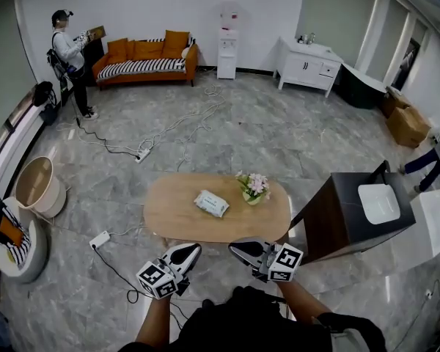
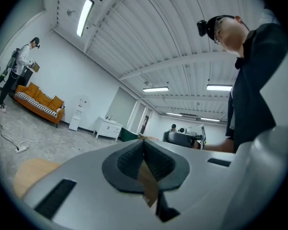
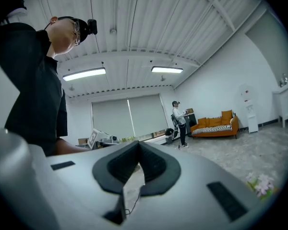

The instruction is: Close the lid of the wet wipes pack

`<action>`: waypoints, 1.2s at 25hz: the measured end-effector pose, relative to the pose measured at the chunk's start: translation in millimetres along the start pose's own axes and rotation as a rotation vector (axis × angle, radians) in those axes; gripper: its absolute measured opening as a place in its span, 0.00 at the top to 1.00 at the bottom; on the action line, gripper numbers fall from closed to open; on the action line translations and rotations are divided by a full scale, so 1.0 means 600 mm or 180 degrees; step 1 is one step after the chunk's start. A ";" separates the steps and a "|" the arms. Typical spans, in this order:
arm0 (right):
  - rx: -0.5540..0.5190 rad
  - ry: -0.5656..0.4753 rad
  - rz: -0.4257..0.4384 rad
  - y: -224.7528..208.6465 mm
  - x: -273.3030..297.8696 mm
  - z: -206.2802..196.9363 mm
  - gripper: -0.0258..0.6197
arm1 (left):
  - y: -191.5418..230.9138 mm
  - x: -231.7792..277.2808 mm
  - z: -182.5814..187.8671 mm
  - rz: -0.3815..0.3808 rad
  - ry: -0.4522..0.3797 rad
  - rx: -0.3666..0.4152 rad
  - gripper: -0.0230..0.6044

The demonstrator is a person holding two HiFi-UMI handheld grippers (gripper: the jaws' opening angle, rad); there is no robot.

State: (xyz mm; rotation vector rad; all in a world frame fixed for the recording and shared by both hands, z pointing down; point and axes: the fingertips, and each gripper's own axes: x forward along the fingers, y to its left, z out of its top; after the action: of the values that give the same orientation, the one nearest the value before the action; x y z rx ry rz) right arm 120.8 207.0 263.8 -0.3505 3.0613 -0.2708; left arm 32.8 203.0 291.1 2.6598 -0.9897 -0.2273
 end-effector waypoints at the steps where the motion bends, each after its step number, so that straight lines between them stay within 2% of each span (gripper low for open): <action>1: -0.0018 0.0006 0.0022 0.005 -0.005 0.002 0.94 | -0.011 0.002 0.002 0.0001 -0.0012 0.0016 0.94; 5: -0.0139 -0.0014 0.0068 0.020 -0.041 0.018 0.94 | -0.062 0.014 0.011 0.0053 -0.0062 0.0079 0.94; 8: -0.0298 -0.0054 0.0116 0.028 -0.075 0.042 0.95 | -0.106 0.036 0.014 -0.0004 -0.0057 0.0153 0.94; 12: -0.0204 -0.0102 0.0078 0.029 -0.121 0.029 0.95 | -0.149 0.061 -0.013 -0.0035 0.0055 0.0216 0.94; 18: -0.0134 -0.0037 0.0142 0.044 -0.166 -0.003 0.95 | -0.189 0.078 -0.060 -0.0002 0.0159 0.0088 0.94; 24: -0.0131 0.0045 0.0147 0.029 -0.200 -0.005 0.95 | -0.214 0.091 -0.059 0.0017 0.0134 0.0111 0.94; 30: -0.0143 0.0058 0.0323 0.051 -0.207 -0.010 0.95 | -0.232 0.084 -0.071 0.0130 0.0125 0.0094 0.94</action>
State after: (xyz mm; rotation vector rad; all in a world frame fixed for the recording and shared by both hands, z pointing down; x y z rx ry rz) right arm 234.7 265.6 267.5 -0.1949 3.0947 -0.2020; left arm 166.2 279.3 283.8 2.6568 -1.0419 -0.1522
